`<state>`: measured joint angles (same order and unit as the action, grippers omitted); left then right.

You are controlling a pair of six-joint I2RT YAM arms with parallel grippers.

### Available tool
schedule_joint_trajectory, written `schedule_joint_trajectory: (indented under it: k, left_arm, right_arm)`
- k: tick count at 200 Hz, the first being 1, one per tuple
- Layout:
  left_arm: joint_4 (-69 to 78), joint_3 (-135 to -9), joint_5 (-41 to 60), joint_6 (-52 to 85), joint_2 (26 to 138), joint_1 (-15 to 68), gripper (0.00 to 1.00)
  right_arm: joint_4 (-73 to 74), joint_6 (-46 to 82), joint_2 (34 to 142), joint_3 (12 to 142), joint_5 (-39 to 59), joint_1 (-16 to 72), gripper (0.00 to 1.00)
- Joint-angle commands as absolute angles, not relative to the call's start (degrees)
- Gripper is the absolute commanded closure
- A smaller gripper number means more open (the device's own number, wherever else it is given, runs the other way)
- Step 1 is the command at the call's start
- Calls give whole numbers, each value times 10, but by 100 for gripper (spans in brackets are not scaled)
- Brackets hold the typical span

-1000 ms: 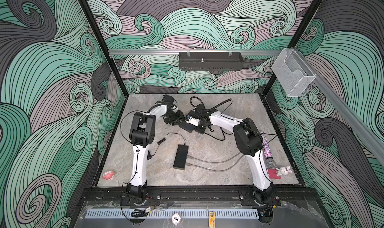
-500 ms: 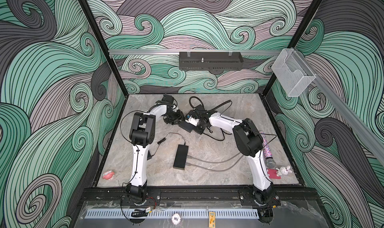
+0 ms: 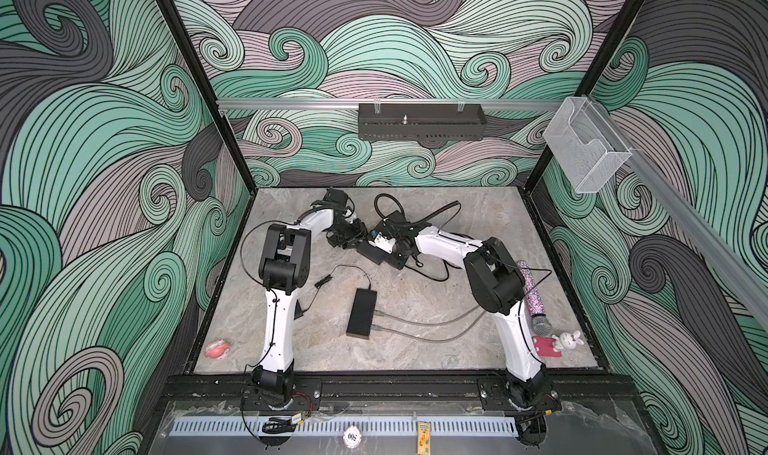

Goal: Insert the plug into the switch port

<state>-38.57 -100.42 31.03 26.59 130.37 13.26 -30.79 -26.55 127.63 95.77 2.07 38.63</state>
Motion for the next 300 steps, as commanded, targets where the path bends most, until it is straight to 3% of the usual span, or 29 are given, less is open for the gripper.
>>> schedule_joint_trajectory:
  k: [1, 77, 121, 151, 202, 205, 214, 235, 239, 241, 242, 245, 274, 300]
  left_arm:
    - [-410, -1024, 368, 259, 1315, 161, 43]
    - [-533, -1142, 310, 213, 1311, 152, 39]
    - [-558, -1135, 297, 208, 1257, 136, 36]
    - [-495, -1042, 308, 226, 1155, 130, 36]
    - [-214, -756, 310, 317, 886, 129, 28]
    - [-202, -744, 307, 320, 874, 129, 27]
    - [-171, -707, 303, 323, 835, 129, 3]
    - [-145, -649, 275, 314, 753, 129, 1]
    - [-142, -638, 267, 312, 739, 129, 1]
    - [-141, -633, 263, 311, 729, 128, 1]
    - [-139, -629, 262, 311, 726, 129, 1]
    - [-134, -619, 255, 310, 714, 129, 1]
    - [-47, -492, 187, 317, 605, 129, 1]
    - [32, -381, 100, 283, 511, 128, 1]
  right_arm:
    - [-247, -280, 1273, 941, 78, 409, 82]
    - [-253, -250, 1239, 883, 27, 393, 65]
    - [-255, -226, 1207, 848, 22, 384, 61]
    - [-247, -205, 1164, 805, 23, 377, 60]
    - [-171, -141, 1008, 671, 68, 342, 58]
    - [-167, -138, 995, 663, 68, 340, 57]
    - [-149, -127, 959, 637, 68, 334, 51]
    - [-115, -99, 867, 574, 81, 313, 42]
    - [-110, -91, 847, 563, 84, 309, 31]
    - [-107, -88, 837, 557, 84, 307, 11]
    - [-105, -86, 833, 554, 83, 305, 6]
    - [-101, -80, 820, 545, 85, 302, 1]
    - [-47, -28, 689, 449, 49, 275, 0]
    - [24, -6, 579, 356, -61, 268, 0]
